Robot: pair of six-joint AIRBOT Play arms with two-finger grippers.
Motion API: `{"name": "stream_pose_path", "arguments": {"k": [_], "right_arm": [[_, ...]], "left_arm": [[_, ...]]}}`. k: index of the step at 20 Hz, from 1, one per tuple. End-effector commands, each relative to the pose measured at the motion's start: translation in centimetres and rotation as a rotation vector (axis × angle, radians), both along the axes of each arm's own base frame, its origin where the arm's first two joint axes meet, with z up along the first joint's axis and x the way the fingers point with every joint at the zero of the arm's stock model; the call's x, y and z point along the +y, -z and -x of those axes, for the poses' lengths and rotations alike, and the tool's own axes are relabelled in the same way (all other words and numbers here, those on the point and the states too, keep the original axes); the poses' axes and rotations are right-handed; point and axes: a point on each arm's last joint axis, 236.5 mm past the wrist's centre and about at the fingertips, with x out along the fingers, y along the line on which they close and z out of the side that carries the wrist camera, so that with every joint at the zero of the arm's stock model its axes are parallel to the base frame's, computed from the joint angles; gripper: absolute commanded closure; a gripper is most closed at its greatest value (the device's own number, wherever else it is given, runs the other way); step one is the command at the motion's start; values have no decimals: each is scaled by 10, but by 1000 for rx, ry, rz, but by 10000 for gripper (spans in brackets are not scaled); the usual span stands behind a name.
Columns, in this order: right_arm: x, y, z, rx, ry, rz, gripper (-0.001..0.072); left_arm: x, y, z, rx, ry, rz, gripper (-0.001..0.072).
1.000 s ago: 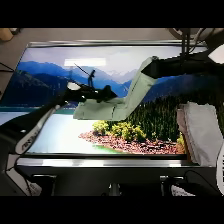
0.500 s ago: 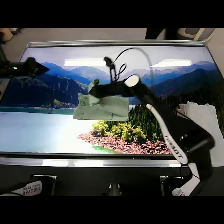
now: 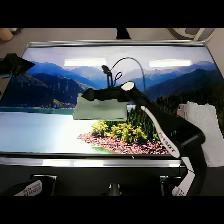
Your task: Fold the shirts.
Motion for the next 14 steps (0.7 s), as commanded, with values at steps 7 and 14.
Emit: {"name": "stream_pose_path", "arguments": {"k": [7,14], "right_arm": [[-249,104,15,342,101,579,19],[-168,130,8,390,93,354,27]], "left_arm": [[-5,2,4,-17,47,-50,680],[-7,2,5,-17,51,-49,680]]}}
